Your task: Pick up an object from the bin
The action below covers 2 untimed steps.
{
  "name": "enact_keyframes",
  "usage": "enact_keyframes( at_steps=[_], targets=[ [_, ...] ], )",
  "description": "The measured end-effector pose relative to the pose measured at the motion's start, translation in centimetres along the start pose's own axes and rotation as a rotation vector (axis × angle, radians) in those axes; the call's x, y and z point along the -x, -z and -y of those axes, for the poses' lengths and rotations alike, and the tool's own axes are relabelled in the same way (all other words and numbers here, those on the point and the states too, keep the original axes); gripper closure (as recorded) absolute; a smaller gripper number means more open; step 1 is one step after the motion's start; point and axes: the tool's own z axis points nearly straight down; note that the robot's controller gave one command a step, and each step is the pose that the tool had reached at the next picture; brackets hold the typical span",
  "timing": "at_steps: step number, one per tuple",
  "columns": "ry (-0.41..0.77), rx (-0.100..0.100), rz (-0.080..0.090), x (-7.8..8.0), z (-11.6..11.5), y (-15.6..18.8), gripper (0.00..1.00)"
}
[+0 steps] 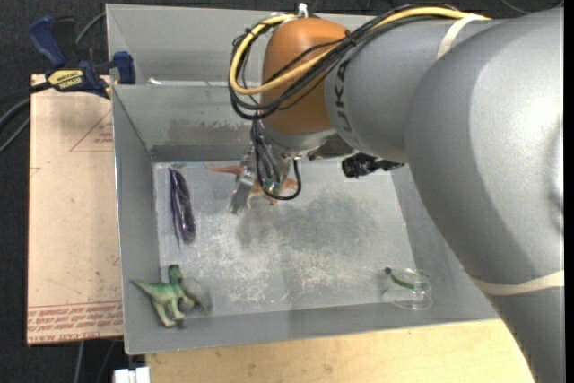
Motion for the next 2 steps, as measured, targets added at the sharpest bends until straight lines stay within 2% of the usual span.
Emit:
enact_keyframes(
  at_steps=[1,2],
  targets=[
    [-0.024,-0.005,-0.007,-0.9,0.6,-0.5,1.00],
    [-0.022,0.002,0.002,0.6,2.2,9.5,1.00]
  ],
)
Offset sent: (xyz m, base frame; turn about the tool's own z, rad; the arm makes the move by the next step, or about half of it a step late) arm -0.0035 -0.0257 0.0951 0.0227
